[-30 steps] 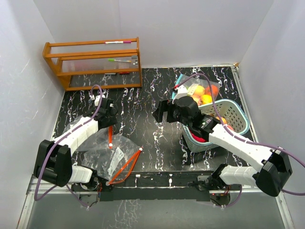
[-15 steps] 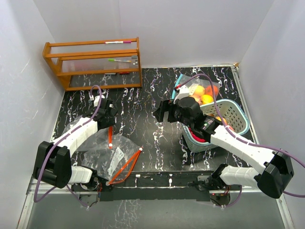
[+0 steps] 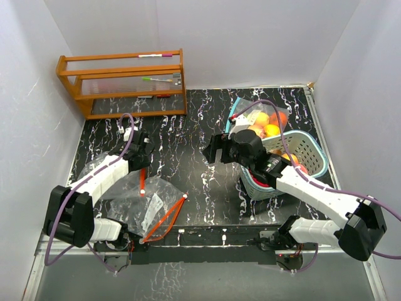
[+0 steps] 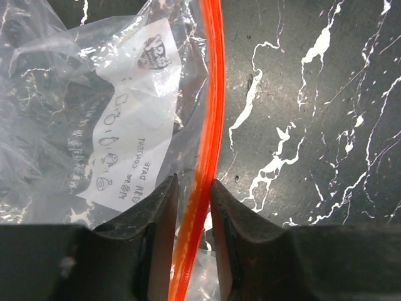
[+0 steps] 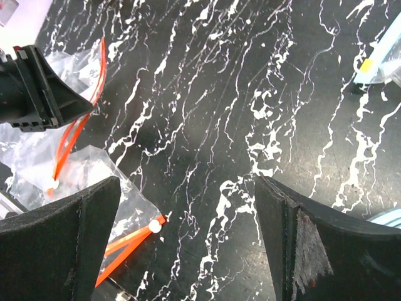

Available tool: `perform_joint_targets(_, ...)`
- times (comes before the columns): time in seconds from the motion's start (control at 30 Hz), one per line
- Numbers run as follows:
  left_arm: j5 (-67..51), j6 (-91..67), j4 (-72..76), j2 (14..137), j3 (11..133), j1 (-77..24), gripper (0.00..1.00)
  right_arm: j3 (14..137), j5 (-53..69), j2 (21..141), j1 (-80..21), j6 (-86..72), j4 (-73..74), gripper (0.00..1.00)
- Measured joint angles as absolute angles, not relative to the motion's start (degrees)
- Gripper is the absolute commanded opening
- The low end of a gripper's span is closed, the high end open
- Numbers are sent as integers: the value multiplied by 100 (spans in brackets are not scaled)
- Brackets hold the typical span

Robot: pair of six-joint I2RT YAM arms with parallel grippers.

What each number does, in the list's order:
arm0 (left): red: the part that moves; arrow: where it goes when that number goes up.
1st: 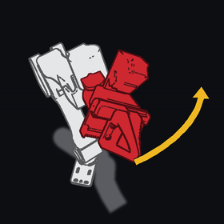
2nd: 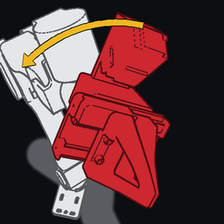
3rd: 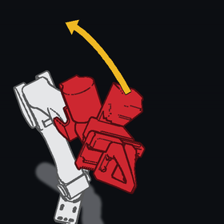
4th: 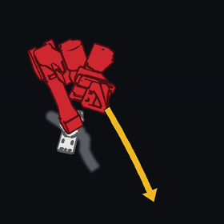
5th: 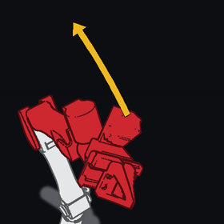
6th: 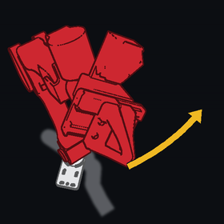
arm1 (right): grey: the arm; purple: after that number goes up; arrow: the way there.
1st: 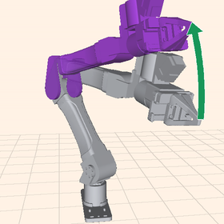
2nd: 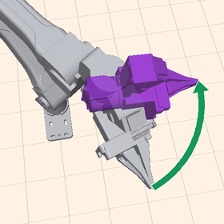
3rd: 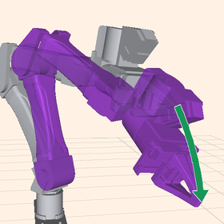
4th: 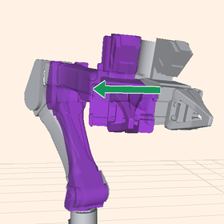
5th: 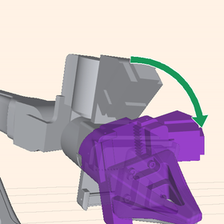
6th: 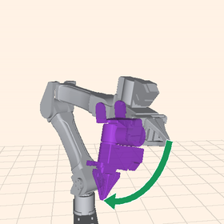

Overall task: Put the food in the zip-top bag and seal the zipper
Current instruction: Pick up the zipper food storage bag at the corner of the board.

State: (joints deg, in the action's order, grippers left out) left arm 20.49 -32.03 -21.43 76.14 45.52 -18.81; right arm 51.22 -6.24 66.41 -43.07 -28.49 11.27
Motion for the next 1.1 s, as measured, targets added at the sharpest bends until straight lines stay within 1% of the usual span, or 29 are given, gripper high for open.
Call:
perform_joint_targets(0.07, 2036, -3192, -2128, 7614, 4515, -1881, 12, 5063, -626, 6635, -4307, -2851, 1149, 91)
perform_joint_targets(0.1, 2029, -3194, -2128, 7616, 4488, -1881, 4, 5041, -628, 6635, -4307, -2851, 1140, 92)
perform_joint_targets(0.13, 2018, -3190, -2134, 7618, 4471, -1881, 0, 5030, -628, 6628, -4307, -2853, 1142, 91)
perform_joint_targets(0.4, 1938, -3109, -2130, 7559, 4429, -1881, 0, 4998, -676, 6427, -4307, -2860, 1153, 91)
perform_joint_targets(0.53, 1822, -2956, -2171, 7083, 4471, -1881, 0, 4998, -694, 6377, -4307, -2864, 1151, 91)
perform_joint_targets(0.73, 1758, -2814, -2255, 6357, 4856, -1881, 0, 4998, -694, 6381, -4307, -2884, 1155, 91)
perform_joint_targets(0.93, 1288, -2928, -2005, 5935, 4856, -1881, 0, 4998, -574, 6473, -4307, -2934, 1107, 91)
perform_joint_targets(1.1, 666, -3188, -1516, 5927, 4856, -1881, 0, 4978, -12, 6573, -4307, -3052, 705, 90)
